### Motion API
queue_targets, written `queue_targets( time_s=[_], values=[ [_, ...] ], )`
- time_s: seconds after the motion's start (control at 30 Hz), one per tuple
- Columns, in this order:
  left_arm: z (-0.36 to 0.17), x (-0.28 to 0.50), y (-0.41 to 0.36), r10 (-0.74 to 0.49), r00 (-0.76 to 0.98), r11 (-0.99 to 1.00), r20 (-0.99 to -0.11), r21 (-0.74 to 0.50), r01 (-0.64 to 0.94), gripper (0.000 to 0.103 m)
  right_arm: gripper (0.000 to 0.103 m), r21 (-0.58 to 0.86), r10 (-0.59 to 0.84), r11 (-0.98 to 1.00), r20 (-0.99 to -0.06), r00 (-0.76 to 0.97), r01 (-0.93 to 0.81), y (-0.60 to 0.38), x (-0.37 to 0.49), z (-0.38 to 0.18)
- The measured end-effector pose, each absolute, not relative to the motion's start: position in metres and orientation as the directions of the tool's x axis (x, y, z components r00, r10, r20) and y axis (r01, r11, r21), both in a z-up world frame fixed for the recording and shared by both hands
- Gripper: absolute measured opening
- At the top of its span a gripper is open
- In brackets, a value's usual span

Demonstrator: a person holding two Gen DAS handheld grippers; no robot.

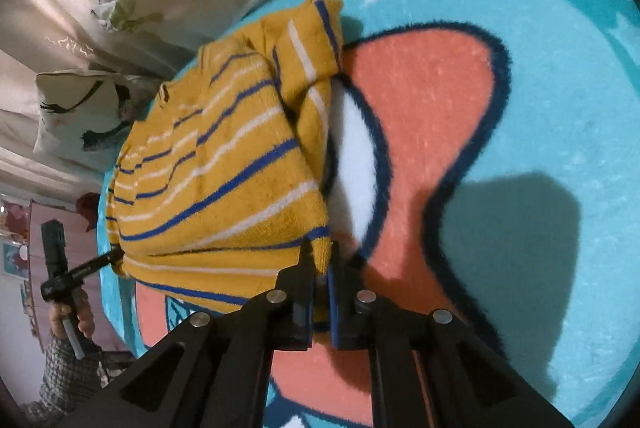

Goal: Fold small clothes
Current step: 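Grasp the folded sweater edge with the right gripper and fold it over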

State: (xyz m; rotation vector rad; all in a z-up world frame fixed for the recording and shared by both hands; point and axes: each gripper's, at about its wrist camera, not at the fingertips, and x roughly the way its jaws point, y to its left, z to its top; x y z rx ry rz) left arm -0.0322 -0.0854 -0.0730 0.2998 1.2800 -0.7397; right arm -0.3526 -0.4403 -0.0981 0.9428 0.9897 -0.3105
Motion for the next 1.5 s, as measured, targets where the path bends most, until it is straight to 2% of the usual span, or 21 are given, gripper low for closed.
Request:
queue_targets(
  time_s=[0.07, 0.1, 0.17, 0.3, 0.43, 0.5, 0.57, 0.6, 0.7, 0.73, 0.8, 0.97, 1.03, 1.07, 1.1, 1.17, 1.27, 1.33, 1.4, 1.43, 1.5],
  values=[
    [-0.064, -0.024, -0.076, -0.394, 0.07, 0.735, -0.916, -0.268, 0.623, 0.045, 0.008, 0.525, 0.169, 0.583, -0.825, 0.539, 0.62, -0.443, -0.35, -0.097],
    [-0.059, -0.021, -0.07, -0.421, 0.071, 0.733, -0.904, -0.293, 0.614, 0.054, 0.01, 0.519, 0.168, 0.591, -0.828, 0.535, 0.618, -0.444, -0.348, -0.098],
    [-0.052, -0.021, -0.063, -0.437, 0.091, 0.73, -0.895, -0.293, 0.618, 0.06, 0.011, 0.521, 0.175, 0.597, -0.827, 0.534, 0.61, -0.445, -0.344, -0.099],
    [-0.052, -0.035, -0.052, -0.498, 0.037, 0.666, -0.866, -0.355, 0.656, 0.064, 0.012, 0.541, 0.185, 0.578, -0.816, 0.548, 0.611, -0.446, -0.346, -0.101],
    [-0.065, -0.058, -0.059, -0.455, -0.007, 0.611, -0.891, -0.318, 0.725, 0.064, 0.012, 0.54, 0.185, 0.578, -0.817, 0.546, 0.612, -0.448, -0.35, -0.1],
    [-0.069, -0.064, -0.061, -0.381, 0.048, 0.614, -0.923, -0.214, 0.76, 0.027, 0.012, 0.537, 0.187, 0.581, -0.819, 0.542, 0.611, -0.449, -0.35, -0.099],
    [-0.065, -0.056, -0.053, -0.384, 0.034, 0.631, -0.923, -0.236, 0.739, 0.007, 0.012, 0.532, 0.186, 0.587, -0.822, 0.538, 0.61, -0.449, -0.349, -0.099],
    [-0.059, -0.048, -0.046, -0.403, 0.049, 0.649, -0.914, -0.247, 0.72, 0.004, 0.012, 0.531, 0.185, 0.588, -0.822, 0.538, 0.61, -0.449, -0.348, -0.099],
    [-0.039, -0.026, -0.028, -0.446, 0.106, 0.695, -0.889, -0.269, 0.667, 0.004, 0.012, 0.535, 0.183, 0.584, -0.82, 0.542, 0.611, -0.448, -0.348, -0.099],
    [-0.032, -0.021, -0.024, -0.463, 0.115, 0.699, -0.879, -0.282, 0.657, 0.0, 0.012, 0.537, 0.184, 0.581, -0.818, 0.544, 0.611, -0.448, -0.349, -0.1],
    [-0.021, -0.012, -0.019, -0.438, 0.188, 0.731, -0.879, -0.226, 0.644, 0.0, 0.012, 0.543, 0.184, 0.576, -0.815, 0.55, 0.611, -0.448, -0.35, -0.1],
    [-0.018, -0.01, 0.004, -0.391, 0.236, 0.781, -0.89, -0.186, 0.596, 0.0, 0.012, 0.547, 0.186, 0.571, -0.812, 0.553, 0.612, -0.449, -0.35, -0.101],
    [-0.019, -0.014, 0.001, -0.379, 0.24, 0.793, -0.894, -0.18, 0.583, 0.004, 0.012, 0.55, 0.185, 0.566, -0.811, 0.555, 0.614, -0.449, -0.35, -0.101],
    [-0.019, -0.017, -0.005, -0.386, 0.237, 0.79, -0.891, -0.187, 0.583, 0.016, 0.012, 0.552, 0.184, 0.562, -0.809, 0.558, 0.616, -0.449, -0.351, -0.102],
    [-0.018, -0.023, -0.013, -0.402, 0.239, 0.787, -0.884, -0.201, 0.583, 0.04, 0.013, 0.554, 0.183, 0.558, -0.808, 0.56, 0.617, -0.449, -0.352, -0.102],
    [-0.013, -0.031, -0.025, -0.454, 0.243, 0.777, -0.857, -0.248, 0.579, 0.062, 0.013, 0.557, 0.172, 0.552, -0.804, 0.569, 0.621, -0.448, -0.353, -0.102],
    [-0.004, -0.038, -0.058, -0.53, 0.215, 0.73, -0.821, -0.312, 0.607, 0.062, 0.015, 0.523, 0.145, 0.58, -0.821, 0.553, 0.624, -0.443, -0.351, -0.098],
    [0.0, -0.041, -0.081, -0.542, 0.218, 0.712, -0.811, -0.306, 0.632, 0.063, 0.026, 0.445, 0.108, 0.61, -0.866, 0.488, 0.655, -0.44, -0.346, -0.088],
    [0.001, -0.041, -0.104, -0.531, 0.224, 0.706, -0.817, -0.28, 0.651, 0.065, 0.035, 0.307, -0.067, 0.634, -0.893, 0.446, 0.71, -0.438, -0.346, -0.06],
    [-0.002, -0.04, -0.112, -0.528, 0.224, 0.704, -0.819, -0.275, 0.655, 0.066, 0.035, 0.274, -0.144, 0.646, -0.873, 0.466, 0.712, -0.436, -0.346, -0.042],
    [-0.015, -0.034, -0.125, -0.506, 0.224, 0.714, -0.833, -0.26, 0.65, 0.069, 0.035, 0.276, -0.199, 0.673, -0.826, 0.528, 0.686, -0.434, -0.342, -0.012]
  ],
)
